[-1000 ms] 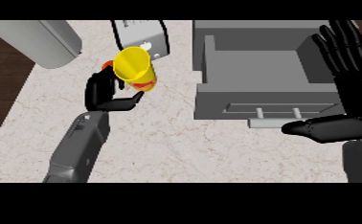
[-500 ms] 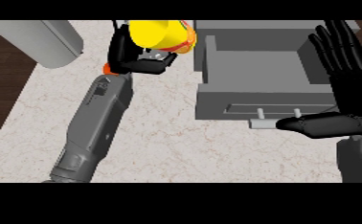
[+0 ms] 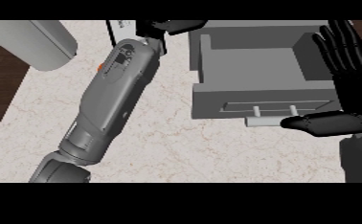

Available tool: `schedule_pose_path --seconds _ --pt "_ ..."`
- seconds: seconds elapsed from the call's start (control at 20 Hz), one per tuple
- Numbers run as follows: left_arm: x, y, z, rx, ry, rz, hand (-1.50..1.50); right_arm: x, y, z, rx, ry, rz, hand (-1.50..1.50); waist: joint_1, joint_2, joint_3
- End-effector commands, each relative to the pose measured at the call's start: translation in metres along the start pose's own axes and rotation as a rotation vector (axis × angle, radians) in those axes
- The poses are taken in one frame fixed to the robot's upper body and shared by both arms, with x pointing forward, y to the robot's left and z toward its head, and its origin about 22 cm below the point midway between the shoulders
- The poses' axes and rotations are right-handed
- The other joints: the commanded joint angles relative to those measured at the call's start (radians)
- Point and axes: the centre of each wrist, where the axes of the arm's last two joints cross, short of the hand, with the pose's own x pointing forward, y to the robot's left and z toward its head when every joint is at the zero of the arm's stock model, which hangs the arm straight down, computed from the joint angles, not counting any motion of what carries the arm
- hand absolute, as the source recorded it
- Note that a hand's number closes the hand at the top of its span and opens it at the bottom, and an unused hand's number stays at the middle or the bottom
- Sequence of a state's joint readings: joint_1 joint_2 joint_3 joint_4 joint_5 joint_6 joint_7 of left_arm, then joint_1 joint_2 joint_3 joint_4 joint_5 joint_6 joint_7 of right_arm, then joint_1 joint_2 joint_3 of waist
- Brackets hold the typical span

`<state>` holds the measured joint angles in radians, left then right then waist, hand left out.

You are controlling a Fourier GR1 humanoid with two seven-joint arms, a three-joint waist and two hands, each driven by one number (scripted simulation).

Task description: Pick up the cup, place it into the drawer and close the drawer

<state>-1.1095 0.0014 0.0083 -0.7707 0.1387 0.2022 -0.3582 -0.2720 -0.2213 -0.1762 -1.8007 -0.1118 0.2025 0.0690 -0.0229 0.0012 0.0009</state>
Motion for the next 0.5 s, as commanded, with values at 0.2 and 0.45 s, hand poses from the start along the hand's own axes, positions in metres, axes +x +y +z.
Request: schedule_pose_path --seconds 0.2,0.45 --pt "0.003 -0.036 -0.025 0.020 0.186 -0.111 1.50 0.013 0.021 -0.019 0.039 -0.035 -0.019 -1.50 -0.053 0.014 0.000" --pt "-0.012 -0.039 -0.020 0.009 0.278 -0.206 1.50 0.002 0.017 -0.013 0.052 -0.030 -0.038 -1.50 -0.090 0.023 0.002"
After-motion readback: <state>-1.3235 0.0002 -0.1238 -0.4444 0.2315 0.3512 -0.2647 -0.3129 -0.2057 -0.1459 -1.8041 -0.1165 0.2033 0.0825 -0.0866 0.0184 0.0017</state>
